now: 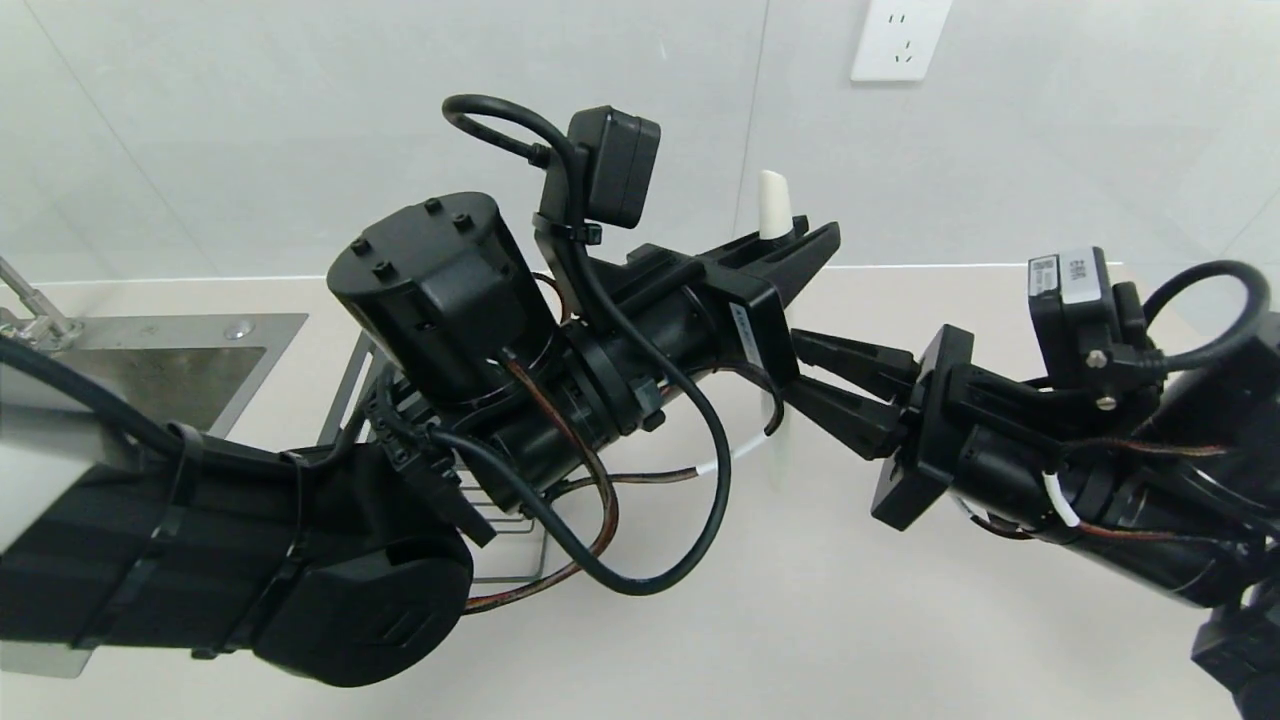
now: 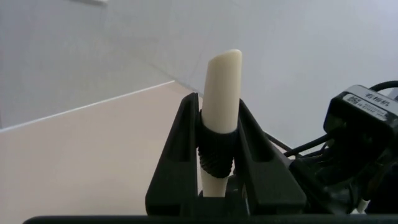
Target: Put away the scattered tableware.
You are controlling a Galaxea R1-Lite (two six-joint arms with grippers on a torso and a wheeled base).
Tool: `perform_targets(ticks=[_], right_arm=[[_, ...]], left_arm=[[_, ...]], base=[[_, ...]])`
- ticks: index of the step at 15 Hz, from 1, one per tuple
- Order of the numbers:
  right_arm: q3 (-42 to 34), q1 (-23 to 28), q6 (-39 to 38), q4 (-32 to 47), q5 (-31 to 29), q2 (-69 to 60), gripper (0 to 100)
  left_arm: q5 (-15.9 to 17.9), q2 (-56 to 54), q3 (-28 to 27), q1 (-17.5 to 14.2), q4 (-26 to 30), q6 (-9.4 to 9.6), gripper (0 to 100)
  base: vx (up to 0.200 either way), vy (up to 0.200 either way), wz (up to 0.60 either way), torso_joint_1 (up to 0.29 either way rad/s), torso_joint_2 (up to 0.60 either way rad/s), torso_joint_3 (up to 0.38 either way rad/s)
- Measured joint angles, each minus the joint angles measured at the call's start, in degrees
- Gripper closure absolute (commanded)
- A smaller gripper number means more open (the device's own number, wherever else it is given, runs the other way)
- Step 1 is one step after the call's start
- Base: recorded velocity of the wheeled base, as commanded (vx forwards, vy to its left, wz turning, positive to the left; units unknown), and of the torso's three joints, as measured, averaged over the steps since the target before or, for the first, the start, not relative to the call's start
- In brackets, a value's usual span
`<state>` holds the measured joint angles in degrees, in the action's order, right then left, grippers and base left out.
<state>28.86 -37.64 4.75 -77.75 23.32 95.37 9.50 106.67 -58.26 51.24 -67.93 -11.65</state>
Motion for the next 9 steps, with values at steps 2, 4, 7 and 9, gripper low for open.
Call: perform_targets(ticks=[2,4,7,9], right_arm=[[1.4,-0.1,-1.8,-0.2,-0.3,0.3,0],[1.2,-0.2,-1.9,-0.3,-0.5,0.7,0],[-3.0,1.5,-1.9,-0.3,-1.5,-0.1,0],[-9.1,5.0,-1.8,-0.3,-1.7,-3.5,0]], left_arm=[[0.0,-0.6,0.5,-0.1,0.0,0.0,100],[0.0,-0.9,0.7,-0.2,0.0,0.0,100],[-0.2,-1.8,1.1,-1.1,-1.0,0.05,100],[-0.2,-3.1,2.1,-1.9,-1.0,0.06,100]], base=[[0.0,0.0,0.0,0.0,0.0,0.0],[0.0,0.0,0.0,0.0,0.0,0.0],[0.0,0.0,0.0,0.0,0.0,0.0],[0.0,0.0,0.0,0.0,0.0,0.0]])
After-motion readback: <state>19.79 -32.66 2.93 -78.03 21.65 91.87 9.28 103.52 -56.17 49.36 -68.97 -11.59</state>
